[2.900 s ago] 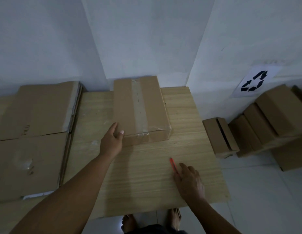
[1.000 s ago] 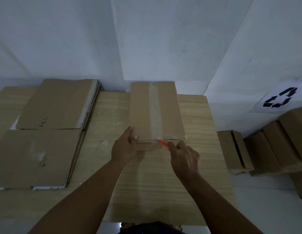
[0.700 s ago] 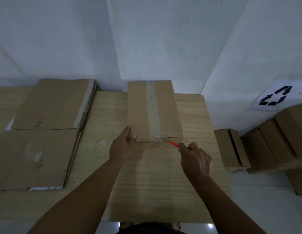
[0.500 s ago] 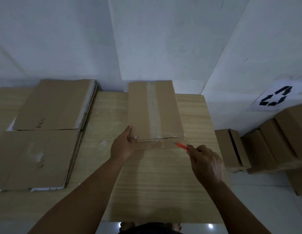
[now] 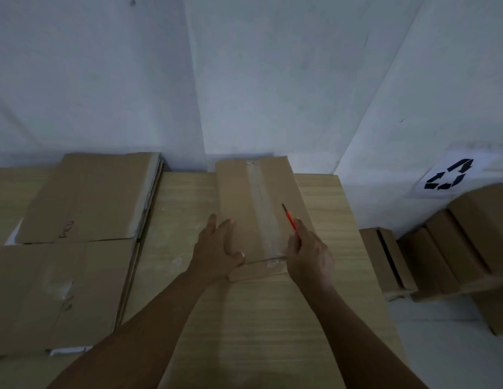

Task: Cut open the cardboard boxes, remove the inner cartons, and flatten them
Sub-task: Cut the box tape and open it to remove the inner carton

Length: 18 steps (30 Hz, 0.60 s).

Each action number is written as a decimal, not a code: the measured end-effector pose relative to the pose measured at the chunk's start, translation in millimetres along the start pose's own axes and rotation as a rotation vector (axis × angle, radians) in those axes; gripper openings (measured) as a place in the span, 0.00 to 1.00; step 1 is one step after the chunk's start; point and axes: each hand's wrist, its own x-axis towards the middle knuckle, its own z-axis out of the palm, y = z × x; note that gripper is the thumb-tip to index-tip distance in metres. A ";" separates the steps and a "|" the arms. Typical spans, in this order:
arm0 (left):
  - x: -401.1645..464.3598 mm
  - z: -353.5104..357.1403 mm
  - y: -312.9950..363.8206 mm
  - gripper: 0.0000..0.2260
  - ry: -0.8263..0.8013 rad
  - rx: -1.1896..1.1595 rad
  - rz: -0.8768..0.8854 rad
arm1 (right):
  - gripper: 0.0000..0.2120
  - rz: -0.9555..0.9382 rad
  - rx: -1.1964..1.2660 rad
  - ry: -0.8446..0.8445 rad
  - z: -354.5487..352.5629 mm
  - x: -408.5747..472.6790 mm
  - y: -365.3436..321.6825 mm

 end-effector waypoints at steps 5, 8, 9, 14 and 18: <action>18.2 0.2 5.2 0.30 0.095 0.068 0.038 | 0.21 -0.001 -0.151 -0.084 3.1 42.8 -31.2; 32.4 5.1 6.3 0.28 0.131 0.108 0.034 | 0.21 -0.050 -0.194 -0.144 8.9 71.1 -44.3; 36.8 7.9 6.7 0.28 0.117 0.126 0.023 | 0.21 -0.060 -0.190 -0.156 12.3 81.4 -47.3; 44.3 25.0 6.3 0.37 0.093 0.138 0.007 | 0.22 -0.056 -0.192 -0.216 40.5 132.4 -54.8; 46.3 31.8 2.7 0.36 0.089 0.162 -0.002 | 0.24 -0.026 -0.209 -0.238 62.0 168.8 -56.7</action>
